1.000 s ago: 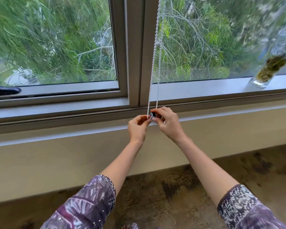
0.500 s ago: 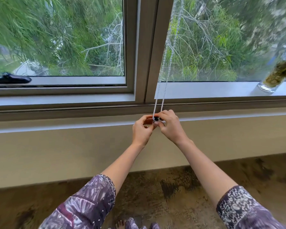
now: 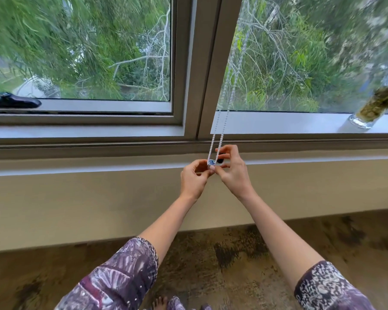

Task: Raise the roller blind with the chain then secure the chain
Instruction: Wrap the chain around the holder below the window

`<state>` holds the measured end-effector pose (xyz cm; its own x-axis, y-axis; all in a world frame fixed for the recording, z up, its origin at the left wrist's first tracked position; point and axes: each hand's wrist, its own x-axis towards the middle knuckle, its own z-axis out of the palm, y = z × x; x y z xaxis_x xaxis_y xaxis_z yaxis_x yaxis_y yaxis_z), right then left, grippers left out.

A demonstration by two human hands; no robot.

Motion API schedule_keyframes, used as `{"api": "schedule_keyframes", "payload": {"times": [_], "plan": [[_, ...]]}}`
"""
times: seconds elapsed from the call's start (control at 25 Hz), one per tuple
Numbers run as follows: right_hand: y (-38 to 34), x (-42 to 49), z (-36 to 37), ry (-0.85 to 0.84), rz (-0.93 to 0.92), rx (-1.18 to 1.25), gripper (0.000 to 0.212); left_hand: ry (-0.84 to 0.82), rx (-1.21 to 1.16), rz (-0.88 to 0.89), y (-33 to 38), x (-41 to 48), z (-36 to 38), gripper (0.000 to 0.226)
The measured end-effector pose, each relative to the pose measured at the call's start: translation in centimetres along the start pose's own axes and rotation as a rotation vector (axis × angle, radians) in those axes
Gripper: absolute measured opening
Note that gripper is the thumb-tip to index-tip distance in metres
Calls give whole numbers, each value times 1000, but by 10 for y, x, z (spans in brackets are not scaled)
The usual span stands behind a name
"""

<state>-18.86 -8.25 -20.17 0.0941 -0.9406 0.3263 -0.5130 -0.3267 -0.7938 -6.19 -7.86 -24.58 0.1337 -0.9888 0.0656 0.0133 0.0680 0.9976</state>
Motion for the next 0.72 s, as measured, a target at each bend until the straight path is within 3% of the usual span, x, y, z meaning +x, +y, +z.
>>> {"api": "schedule_keyframes", "payload": {"times": [0.08,0.2,0.52,0.72], "plan": [[0,3,-3,-32,76,45,42,-20,1,0,-2,2,2,19],[4,9,-5,-103,75,-84,30,-39,-2,-6,-5,5,6,20],[19,27,-14,-107,94,-146,19,-64,34,5,-9,23,15,21],[34,32,-29,-51,118,-232,15,42,331,19,-15,38,22,30]]}}
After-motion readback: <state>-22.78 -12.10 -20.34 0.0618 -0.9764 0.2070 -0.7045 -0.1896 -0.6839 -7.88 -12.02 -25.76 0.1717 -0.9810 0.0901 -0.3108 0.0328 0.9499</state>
